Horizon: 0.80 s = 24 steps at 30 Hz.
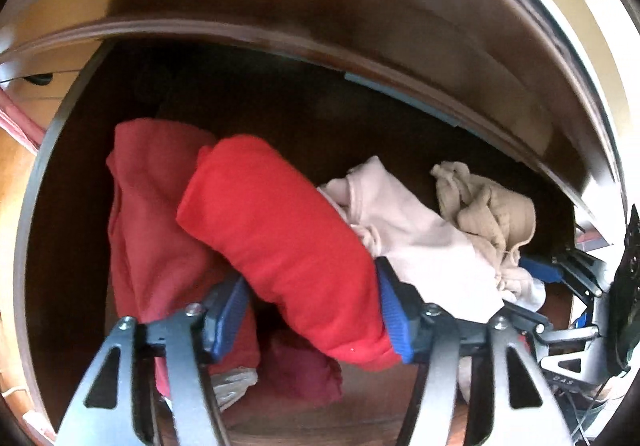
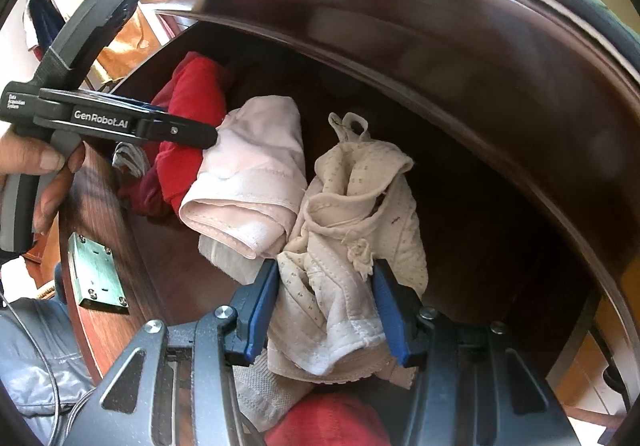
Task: Take underwear out of drawer
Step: 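Grasp the beige lace underwear with the right tool while the left tool grasps the red rolled cloth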
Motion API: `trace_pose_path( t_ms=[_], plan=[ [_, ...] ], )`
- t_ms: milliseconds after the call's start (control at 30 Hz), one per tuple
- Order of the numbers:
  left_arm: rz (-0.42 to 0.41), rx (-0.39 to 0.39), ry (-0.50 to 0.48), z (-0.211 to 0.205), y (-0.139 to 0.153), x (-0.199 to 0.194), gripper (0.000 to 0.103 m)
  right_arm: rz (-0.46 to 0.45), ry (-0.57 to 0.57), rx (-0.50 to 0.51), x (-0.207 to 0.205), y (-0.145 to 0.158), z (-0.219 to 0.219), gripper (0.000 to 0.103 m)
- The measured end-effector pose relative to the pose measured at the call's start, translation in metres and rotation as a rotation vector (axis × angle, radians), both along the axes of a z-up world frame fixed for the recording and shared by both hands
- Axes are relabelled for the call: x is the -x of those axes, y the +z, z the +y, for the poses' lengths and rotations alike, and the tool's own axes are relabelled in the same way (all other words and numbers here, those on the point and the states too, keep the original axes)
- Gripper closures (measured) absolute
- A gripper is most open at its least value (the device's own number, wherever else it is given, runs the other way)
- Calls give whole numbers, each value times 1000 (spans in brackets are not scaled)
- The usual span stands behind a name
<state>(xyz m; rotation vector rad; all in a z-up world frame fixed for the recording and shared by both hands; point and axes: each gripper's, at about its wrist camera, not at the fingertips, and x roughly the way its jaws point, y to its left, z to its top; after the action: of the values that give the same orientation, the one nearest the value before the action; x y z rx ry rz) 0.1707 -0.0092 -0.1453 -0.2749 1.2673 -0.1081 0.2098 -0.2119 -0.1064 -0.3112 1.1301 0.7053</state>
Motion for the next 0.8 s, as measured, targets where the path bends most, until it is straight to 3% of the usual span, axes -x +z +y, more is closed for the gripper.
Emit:
trace_pose_path(
  t_ms=[167, 500, 800],
  plan=[
    [-48, -1, -25, -4, 5, 13, 50, -8, -12, 15, -1, -1, 1, 52],
    [-176, 79, 6, 32, 15, 58, 54, -18, -24, 25, -1, -1, 8, 49],
    [-323, -3, -14, 30, 38, 87, 55, -46, -72, -32, 2, 7, 1, 49]
  ],
)
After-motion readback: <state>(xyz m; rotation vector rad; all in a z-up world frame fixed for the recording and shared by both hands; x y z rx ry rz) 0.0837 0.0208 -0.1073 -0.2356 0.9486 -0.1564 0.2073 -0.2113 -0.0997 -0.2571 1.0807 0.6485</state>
